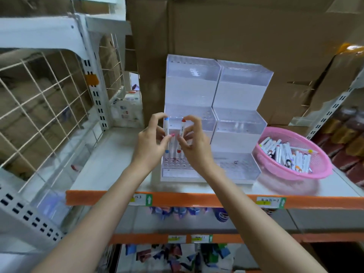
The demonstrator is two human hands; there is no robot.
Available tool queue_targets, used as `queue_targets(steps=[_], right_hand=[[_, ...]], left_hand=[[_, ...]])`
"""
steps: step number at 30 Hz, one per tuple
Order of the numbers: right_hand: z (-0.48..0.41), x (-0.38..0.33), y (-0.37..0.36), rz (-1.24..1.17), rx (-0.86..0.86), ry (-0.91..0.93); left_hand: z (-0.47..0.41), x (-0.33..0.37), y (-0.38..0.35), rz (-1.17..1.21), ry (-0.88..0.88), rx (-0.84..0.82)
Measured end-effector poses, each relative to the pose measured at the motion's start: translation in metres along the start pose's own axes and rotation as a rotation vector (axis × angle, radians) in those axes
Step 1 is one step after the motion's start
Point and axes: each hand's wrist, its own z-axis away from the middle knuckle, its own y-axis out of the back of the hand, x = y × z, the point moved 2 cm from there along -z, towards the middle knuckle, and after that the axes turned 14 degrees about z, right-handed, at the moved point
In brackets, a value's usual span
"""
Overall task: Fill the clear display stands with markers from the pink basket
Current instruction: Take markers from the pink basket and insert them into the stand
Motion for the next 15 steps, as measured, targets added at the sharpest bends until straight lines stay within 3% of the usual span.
queue_targets(steps=[11, 15], right_hand=[[0.001, -0.004, -0.017, 0.034, 0.0, -0.034], [0.001, -0.002, -0.021, 0.043, 0.021, -0.035]], left_hand=[[-0.002, -0.027, 0.0, 0.04, -0.033, -0.01], [0.001, -0.036, -0.006, -0.013, -0.089, -0.086]])
